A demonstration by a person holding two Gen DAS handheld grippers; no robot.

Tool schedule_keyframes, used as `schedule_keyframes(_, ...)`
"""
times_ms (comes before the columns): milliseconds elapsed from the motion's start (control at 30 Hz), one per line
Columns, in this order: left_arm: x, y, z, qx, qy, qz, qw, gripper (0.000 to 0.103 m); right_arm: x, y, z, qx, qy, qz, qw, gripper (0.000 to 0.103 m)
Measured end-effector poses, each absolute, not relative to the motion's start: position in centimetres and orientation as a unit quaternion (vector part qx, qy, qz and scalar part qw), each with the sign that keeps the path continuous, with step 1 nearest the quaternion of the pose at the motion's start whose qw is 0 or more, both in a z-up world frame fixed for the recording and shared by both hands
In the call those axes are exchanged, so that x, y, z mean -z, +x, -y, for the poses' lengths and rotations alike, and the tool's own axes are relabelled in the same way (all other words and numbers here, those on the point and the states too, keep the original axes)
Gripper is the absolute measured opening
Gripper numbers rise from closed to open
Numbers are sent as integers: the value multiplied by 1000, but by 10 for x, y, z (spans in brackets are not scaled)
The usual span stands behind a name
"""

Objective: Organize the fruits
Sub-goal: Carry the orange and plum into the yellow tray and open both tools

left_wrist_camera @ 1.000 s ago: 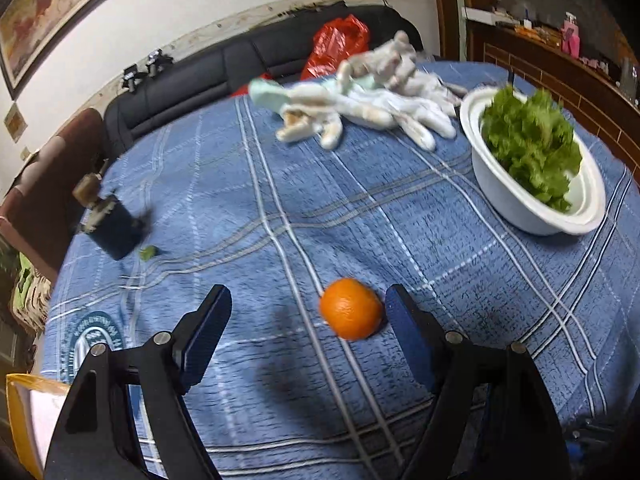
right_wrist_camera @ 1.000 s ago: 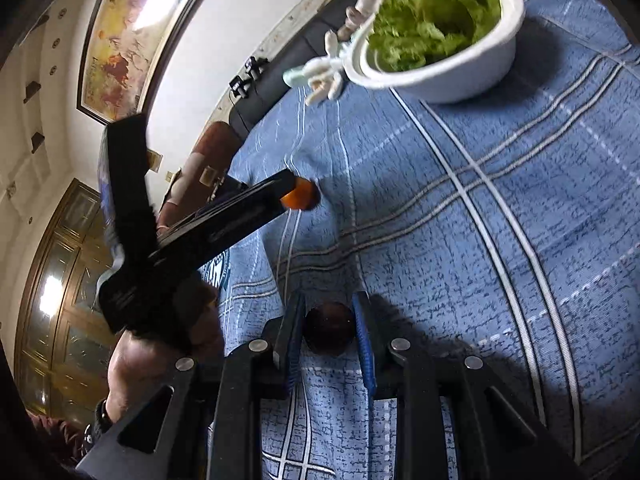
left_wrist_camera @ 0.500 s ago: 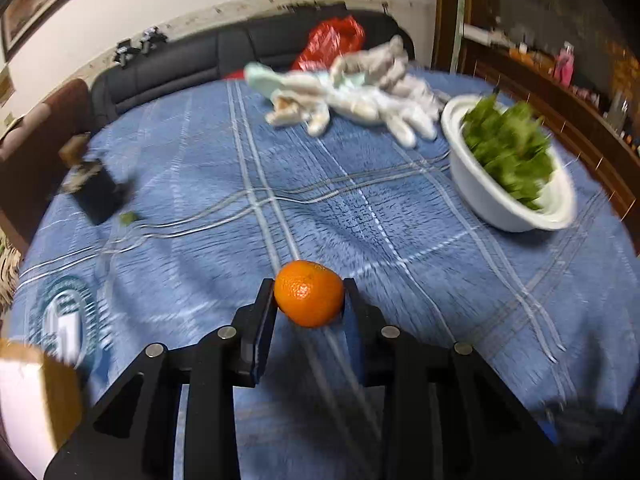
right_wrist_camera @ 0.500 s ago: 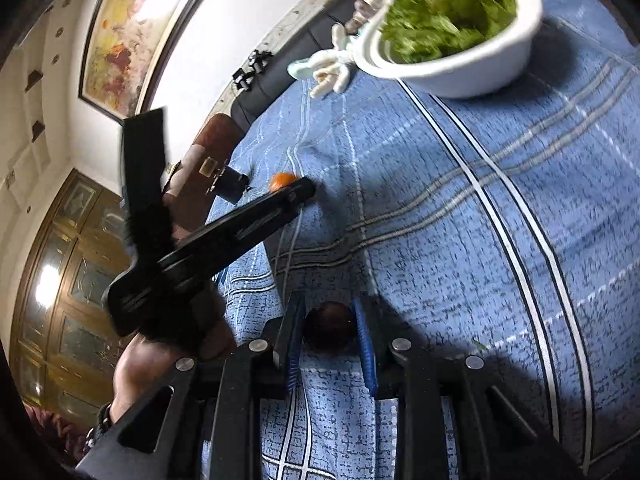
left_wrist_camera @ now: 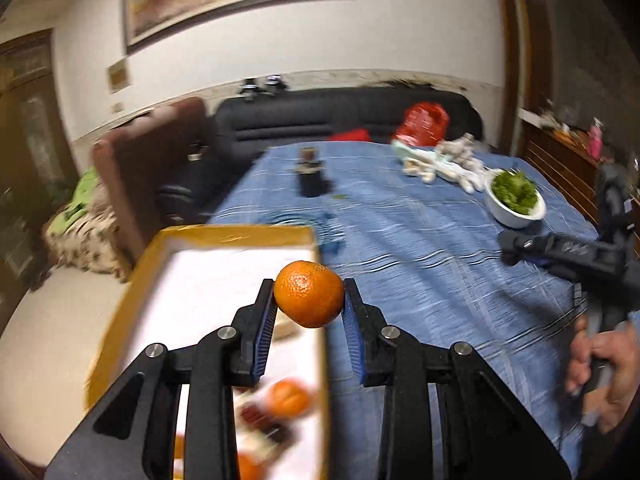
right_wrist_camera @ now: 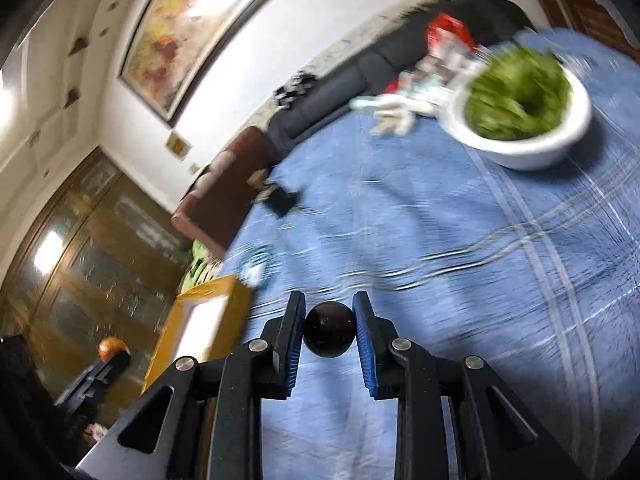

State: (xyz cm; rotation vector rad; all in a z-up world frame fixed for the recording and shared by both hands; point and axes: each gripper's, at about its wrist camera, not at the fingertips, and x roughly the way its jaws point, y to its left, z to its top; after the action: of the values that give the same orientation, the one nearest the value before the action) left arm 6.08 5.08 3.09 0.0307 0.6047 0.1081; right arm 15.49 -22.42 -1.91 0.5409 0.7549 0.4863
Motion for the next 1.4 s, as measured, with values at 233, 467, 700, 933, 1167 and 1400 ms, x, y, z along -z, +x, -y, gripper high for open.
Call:
schedule_keyframes(233,-27,12,-110,-104,5,-283,953,30,-39,78,123,-312,183,-323,874,25)
schedule_keyframes(467,-22,-13,-141,-127,1,-272,954,30,-36,19,27,-368,140,-321,861,25)
schedule_keyframes(700,-10,-23,-157,-131,-6,-272,953,30,-19,-2,-20,-381,105,-341,853,25)
schedule_keyframes(933,2,-23,-165,-124,-10,-285,951,30,-3,-4,-35,-372,97,-358,851,25)
schedule_keyframes(1167,11,-19,-174,-121,-11,-295,948,30,8,3,-41,-359,96,-368,852,25)
schedule_keyframes(1400,22,-6,-177,-119,-11,-311,943,30,15,10,-45,-347,98,-378,853,25)
